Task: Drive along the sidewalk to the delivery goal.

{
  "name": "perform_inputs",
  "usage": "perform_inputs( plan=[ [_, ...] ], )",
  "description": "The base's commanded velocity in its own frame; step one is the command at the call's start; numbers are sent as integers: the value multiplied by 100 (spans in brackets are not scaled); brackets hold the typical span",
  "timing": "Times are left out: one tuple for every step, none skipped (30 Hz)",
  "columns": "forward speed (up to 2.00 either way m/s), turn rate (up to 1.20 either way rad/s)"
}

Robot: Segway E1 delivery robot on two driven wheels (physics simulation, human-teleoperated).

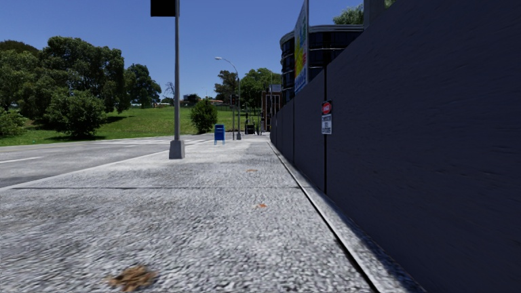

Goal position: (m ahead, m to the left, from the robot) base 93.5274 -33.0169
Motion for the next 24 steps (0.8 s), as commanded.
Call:
perform_inputs(
  plan=[
    [156,0],
    [156,0],
    [156,0],
    [156,0],
    [156,0],
    [156,0],
    [156,0],
    [156,0],
    [156,0],
    [156,0],
    [156,0],
    [156,0],
    [156,0],
    [156,0],
    [156,0],
    [156,0],
    [169,0],
    [200,0],
    [200,0],
    [200,0],
    [200,0],
    [200,0],
    [200,0],
    [200,0]
  ],
)
